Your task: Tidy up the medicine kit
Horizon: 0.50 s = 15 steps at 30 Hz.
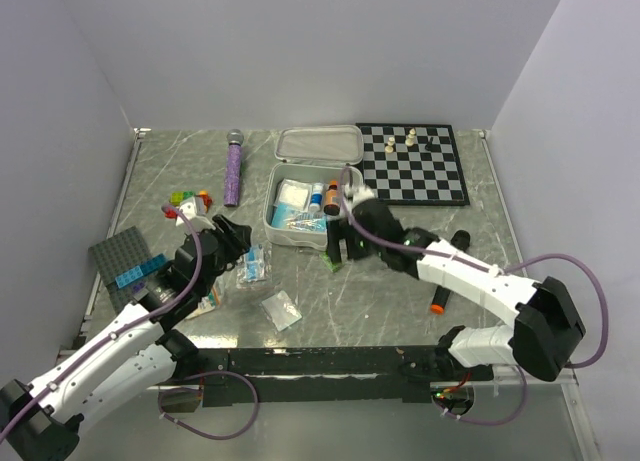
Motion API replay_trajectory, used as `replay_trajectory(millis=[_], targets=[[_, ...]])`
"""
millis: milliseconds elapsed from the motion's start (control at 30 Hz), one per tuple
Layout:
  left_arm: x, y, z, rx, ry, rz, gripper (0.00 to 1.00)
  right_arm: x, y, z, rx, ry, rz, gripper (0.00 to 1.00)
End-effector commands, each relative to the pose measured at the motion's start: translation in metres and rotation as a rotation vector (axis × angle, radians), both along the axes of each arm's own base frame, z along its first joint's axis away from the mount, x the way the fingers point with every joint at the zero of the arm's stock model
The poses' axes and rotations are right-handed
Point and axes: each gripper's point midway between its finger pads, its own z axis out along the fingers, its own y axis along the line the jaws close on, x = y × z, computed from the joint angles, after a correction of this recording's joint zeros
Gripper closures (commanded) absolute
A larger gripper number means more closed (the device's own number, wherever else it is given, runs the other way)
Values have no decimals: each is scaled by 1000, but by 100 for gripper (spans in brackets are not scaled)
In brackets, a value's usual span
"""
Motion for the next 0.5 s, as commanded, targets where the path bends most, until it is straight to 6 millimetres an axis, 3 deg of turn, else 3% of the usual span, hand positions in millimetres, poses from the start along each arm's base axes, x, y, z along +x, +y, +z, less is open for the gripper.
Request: replay_trajectory(millis=[0, 100, 233, 467], targets=[[0, 3, -2, -84, 32, 62, 48, -39, -8, -46, -40, 80, 73, 7], [-2, -7, -5, -60, 52, 2, 48, -48, -12, -63, -43, 96, 71, 5], [-3, -10, -6, -57, 60, -24, 47, -46, -7, -74, -57, 88, 74, 5], [-10, -4, -8, -71, 48, -13, 47, -17, 0, -84, -128, 11, 33, 3]])
